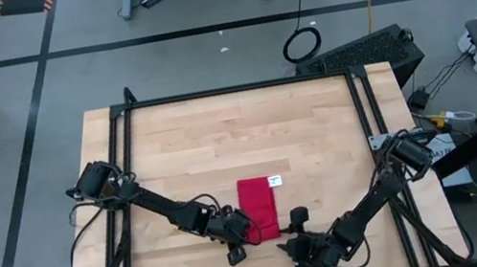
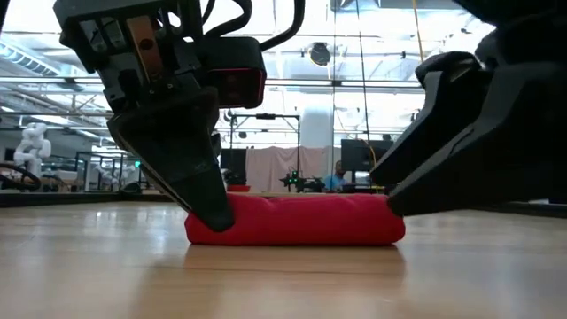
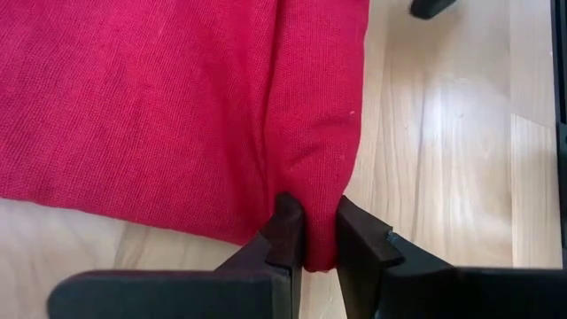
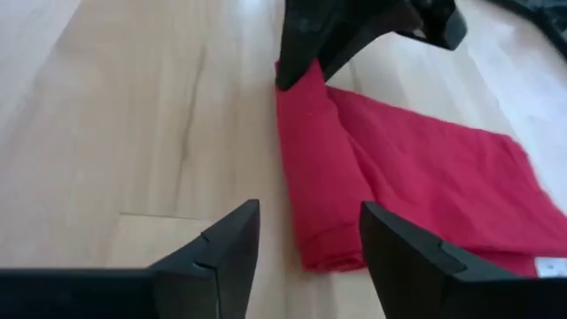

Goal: Roll towel
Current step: Roll the red towel

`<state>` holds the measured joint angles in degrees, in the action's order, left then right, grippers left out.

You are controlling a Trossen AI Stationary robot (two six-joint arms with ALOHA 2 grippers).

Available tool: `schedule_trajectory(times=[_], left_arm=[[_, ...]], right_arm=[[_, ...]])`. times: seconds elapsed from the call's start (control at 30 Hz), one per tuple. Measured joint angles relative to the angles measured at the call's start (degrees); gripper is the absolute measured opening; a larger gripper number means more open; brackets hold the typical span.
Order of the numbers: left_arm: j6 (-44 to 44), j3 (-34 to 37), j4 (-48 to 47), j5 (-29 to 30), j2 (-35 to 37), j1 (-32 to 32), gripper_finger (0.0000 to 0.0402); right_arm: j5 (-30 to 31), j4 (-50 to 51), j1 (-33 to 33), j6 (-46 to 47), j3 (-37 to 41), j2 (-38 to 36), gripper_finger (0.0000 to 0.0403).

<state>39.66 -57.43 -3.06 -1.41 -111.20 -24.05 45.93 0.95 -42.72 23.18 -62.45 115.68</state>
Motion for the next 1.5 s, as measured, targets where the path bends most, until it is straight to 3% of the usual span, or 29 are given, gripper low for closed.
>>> schedule_trajectory(times=[0.13,0.5,0.97,1.3,1.5], left_arm=[[-0.07,0.04,0.09,0.11,0.0,-0.02,0.0051],[-1.29,0.04,0.06,0.11,0.0,0.0,0.0051],[-2.87,0.07,0.75,0.47,-0.02,0.02,0.0055],[-6.6,0.15,2.14,3.04,0.86,-1.2,0.0153],[-11.89,0.52,-6.83,3.92,7.28,-1.18,0.0195]], right_arm=[[2.27,-3.45,0.55,-2.53,0.1,0.94,0.0197],[1.37,-10.0,3.39,-2.14,0.12,5.85,0.0196],[0.0,-6.95,3.36,5.97,-0.01,6.25,0.0189],[-1.75,-6.59,3.39,6.32,-0.01,6.23,0.012],[-2.09,-6.25,3.41,6.96,0.01,6.23,0.0097]])
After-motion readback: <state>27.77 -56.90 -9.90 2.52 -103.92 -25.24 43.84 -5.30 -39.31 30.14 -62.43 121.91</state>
